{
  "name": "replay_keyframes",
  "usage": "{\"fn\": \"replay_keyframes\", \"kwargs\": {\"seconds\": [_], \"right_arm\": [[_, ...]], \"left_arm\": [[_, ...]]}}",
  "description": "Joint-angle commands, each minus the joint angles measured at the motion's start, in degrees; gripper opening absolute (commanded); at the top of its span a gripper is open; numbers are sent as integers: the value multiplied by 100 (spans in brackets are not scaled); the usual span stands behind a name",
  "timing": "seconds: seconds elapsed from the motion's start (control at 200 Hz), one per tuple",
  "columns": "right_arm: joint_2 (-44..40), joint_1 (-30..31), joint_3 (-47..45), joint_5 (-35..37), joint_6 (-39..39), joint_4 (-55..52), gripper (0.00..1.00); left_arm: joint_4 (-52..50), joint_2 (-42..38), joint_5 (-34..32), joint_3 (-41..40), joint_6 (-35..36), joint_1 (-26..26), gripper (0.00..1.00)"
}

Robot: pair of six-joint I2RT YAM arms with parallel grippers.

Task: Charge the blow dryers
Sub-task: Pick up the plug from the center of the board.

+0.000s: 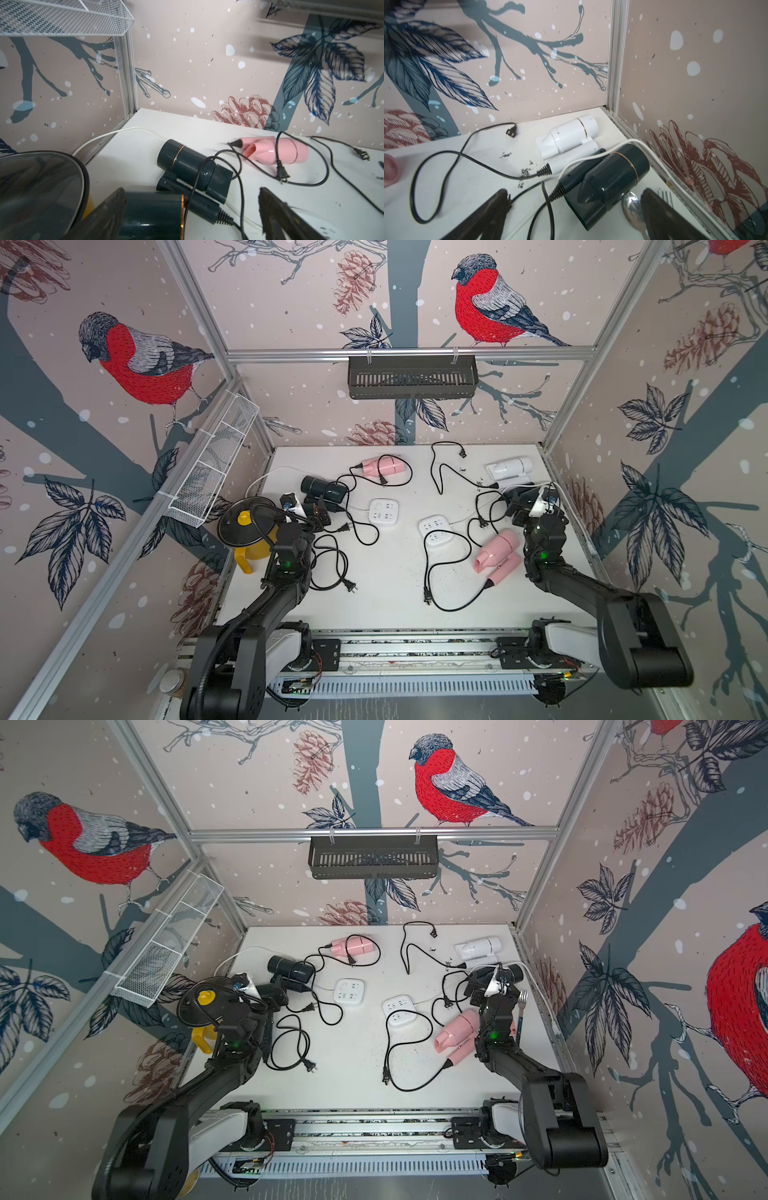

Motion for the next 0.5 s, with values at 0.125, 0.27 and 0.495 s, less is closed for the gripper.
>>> {"fn": "replay_keyframes", "kwargs": {"seconds": [0.125, 0.27, 0.495], "right_arm": [[-790, -24, 1366, -315, 675, -2781, 100], [-903, 12, 1869, -692, 1078, -3280, 100], [-1186, 18, 1882, -1671, 1071, -3151, 100]], "left_arm": [[-1901, -490, 248, 776, -825, -280, 98], [-2540, -357, 748, 1314, -972, -332, 98], [-3079, -64, 1320, 1929, -1087, -399, 98]]}}
